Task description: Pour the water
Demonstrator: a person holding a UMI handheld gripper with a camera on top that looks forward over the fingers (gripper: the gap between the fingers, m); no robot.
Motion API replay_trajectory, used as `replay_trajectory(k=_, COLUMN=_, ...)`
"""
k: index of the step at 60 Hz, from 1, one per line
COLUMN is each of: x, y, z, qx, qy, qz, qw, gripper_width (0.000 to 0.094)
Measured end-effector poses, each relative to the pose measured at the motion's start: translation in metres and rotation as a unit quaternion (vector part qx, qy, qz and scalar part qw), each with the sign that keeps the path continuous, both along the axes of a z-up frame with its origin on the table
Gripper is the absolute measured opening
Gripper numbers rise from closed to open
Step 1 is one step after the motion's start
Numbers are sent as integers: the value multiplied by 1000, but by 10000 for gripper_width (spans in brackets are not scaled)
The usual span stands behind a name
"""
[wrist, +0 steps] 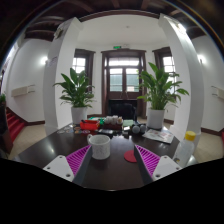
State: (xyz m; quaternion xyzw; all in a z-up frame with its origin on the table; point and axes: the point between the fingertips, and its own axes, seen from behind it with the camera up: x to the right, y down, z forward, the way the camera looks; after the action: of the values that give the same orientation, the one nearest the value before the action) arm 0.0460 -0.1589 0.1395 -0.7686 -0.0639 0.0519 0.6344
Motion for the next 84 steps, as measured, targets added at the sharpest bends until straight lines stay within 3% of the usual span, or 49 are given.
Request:
replay_trajectory(k=7, x=37, y=-16, z=-25, qx=-17, qy=1, qz=-9, qw=1000, gripper_width=848)
replay_trajectory(k=8, x=23, y=-10, z=-19, qx=-20, qy=0, qz=-15, qw=1000, gripper_width=847)
replay_trajectory(k=16, x=128, y=-32, z=-53, qx=-31, qy=-22, qz=-76, qw=996, gripper_width=846)
replay_trajectory(k=29, x=226, y=-19, z=-52, qx=-14, qy=-13, qz=-151, qw=988, gripper_width=828)
replay_trajectory(k=43, x=243, y=28, z=-48, qx=6, qy=-22, qz=-143, qw=989, gripper_width=826)
replay_trajectory(k=50, x=244, y=45, z=-53, qx=3, qy=-27, qz=-147, qw=989, gripper_width=739)
replay_trajectory(k=56, x=251, y=55, z=-54, qx=6, qy=-19, qz=-160, qw=987, gripper_width=591)
replay_trajectory(k=69, x=251, y=57, z=-52, qx=11, qy=-13, qz=-157, qw=987, gripper_width=447)
replay_trajectory(k=84, x=250, y=60, z=-53, qx=0, qy=-24, qz=-160, qw=987, gripper_width=427)
